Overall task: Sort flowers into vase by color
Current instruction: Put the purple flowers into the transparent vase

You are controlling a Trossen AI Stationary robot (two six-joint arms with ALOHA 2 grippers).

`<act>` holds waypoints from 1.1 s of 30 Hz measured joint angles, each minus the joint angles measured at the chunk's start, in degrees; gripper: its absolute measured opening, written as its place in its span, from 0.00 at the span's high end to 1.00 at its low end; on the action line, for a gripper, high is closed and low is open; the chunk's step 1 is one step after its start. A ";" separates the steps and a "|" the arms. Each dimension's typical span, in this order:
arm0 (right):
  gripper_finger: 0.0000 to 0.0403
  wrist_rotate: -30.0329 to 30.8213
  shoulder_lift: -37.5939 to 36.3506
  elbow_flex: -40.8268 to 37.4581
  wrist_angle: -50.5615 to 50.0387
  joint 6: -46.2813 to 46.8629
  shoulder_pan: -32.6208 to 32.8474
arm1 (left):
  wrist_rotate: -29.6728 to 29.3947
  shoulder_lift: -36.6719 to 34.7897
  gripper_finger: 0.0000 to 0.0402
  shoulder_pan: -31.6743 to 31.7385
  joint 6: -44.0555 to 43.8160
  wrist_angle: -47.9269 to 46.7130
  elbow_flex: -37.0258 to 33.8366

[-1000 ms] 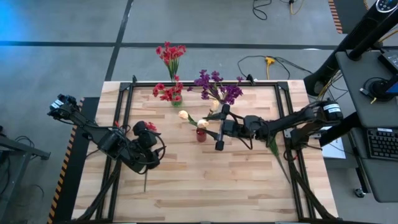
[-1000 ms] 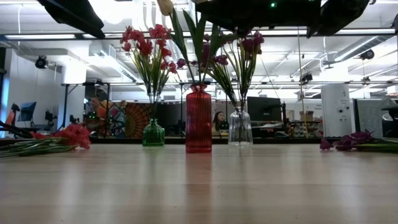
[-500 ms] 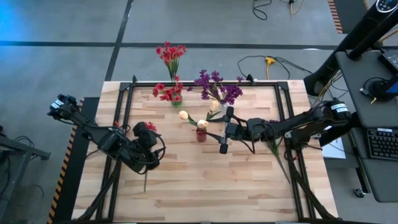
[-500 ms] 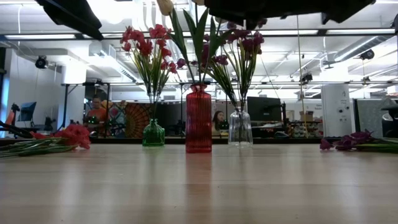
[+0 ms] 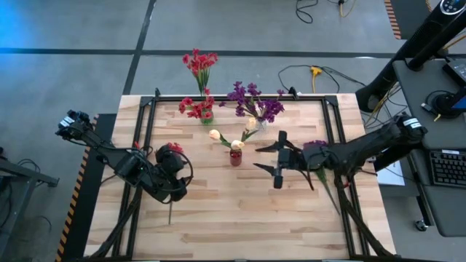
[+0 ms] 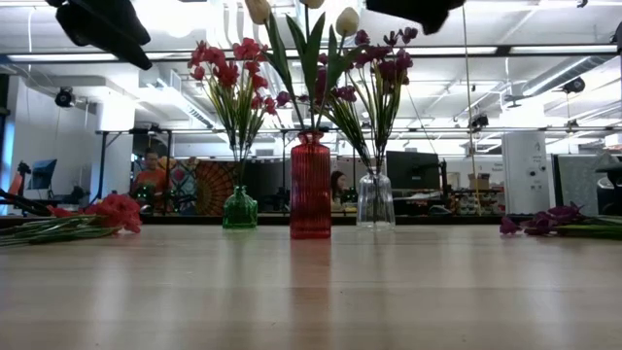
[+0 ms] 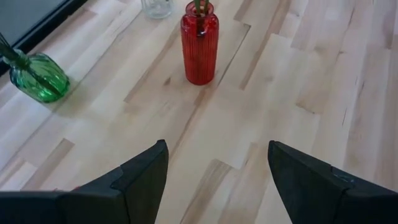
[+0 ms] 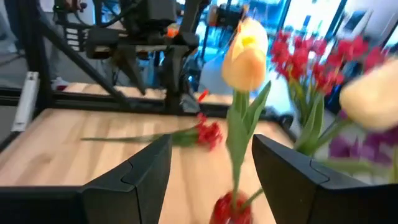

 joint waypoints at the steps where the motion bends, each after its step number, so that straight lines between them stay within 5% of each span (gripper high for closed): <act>1: 0.46 0.01 -0.96 0.00 -2.00 1.86 0.35 | 0.00 0.00 0.36 0.00 -0.33 -0.02 0.00; 14: 0.46 -0.20 -8.53 0.00 -45.16 47.45 1.79 | -0.61 3.01 0.36 0.00 -1.29 0.91 -0.02; 21: 0.46 -9.05 -6.48 -0.02 -69.41 71.65 1.81 | -1.70 4.02 0.36 0.00 -1.29 2.83 -0.04; 27: 0.46 -16.13 -2.31 -0.07 -78.11 76.01 1.90 | -1.18 4.15 0.36 0.00 -3.45 3.19 -0.04; 33: 0.46 -17.11 0.82 -0.09 -79.11 74.48 1.90 | 3.09 4.73 0.36 -0.01 -10.59 1.81 -0.04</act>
